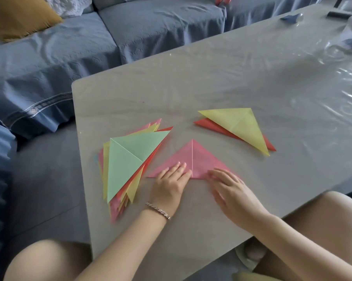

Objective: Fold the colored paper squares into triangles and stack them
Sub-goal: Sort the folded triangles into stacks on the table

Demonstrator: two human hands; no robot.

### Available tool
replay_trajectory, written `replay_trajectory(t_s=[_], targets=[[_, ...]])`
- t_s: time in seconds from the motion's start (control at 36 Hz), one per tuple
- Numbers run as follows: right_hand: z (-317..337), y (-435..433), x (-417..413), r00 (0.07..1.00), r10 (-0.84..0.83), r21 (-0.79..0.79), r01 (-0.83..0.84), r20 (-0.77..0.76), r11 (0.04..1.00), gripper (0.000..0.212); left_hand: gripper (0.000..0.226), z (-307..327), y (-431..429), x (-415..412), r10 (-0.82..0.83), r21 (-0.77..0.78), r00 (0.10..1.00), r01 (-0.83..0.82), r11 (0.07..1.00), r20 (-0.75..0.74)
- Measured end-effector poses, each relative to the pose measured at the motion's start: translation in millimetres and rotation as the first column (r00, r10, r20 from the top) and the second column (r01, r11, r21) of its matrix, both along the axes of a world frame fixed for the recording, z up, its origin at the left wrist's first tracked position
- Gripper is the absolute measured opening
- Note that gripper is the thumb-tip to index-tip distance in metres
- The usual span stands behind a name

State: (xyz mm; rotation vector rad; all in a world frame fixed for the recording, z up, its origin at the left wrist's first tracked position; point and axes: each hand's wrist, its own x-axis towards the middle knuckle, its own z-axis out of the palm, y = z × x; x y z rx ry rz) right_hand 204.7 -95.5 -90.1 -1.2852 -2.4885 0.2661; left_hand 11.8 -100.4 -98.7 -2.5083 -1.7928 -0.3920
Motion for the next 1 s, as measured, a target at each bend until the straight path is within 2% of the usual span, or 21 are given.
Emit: replay_trajectory(t_s=[0.08, 0.22, 0.44, 0.69, 0.81, 1.0], targets=[[-5, -6, -8, 1.0, 0.016, -0.023, -0.016, 0.007, 1.0, 0.05, 0.039, -6, -10, 0, 0.015, -0.02, 0.998, -0.013, 1.0, 0.06], [-9, -7, -25, 0.999, -0.021, 0.015, 0.022, -0.032, 1.0, 0.046, 0.053, -4, -22, 3, 0.021, -0.026, 0.999, -0.02, 0.999, 0.035], [-18, -12, -39, 0.992, -0.117, 0.128, 0.122, -0.048, 0.984, 0.037, 0.045, -8, -33, 8, 0.165, 0.006, 0.979, -0.167, 0.986, 0.119], [-14, -12, -39, 0.994, -0.111, 0.156, 0.111, -0.009, 0.981, 0.038, 0.046, -3, -35, 7, 0.248, 0.06, 0.968, -0.249, 0.967, 0.021], [-13, -12, -39, 0.993, -0.115, 0.158, 0.114, -0.003, 0.981, 0.039, 0.04, 3, -38, 3, 0.301, 0.024, 0.953, -0.3, 0.954, -0.023], [-17, -13, -40, 0.988, -0.139, 0.206, 0.149, -0.064, 0.967, 0.038, 0.045, 7, -44, -18, 0.396, -0.079, 0.916, -0.4, 0.913, -0.061]])
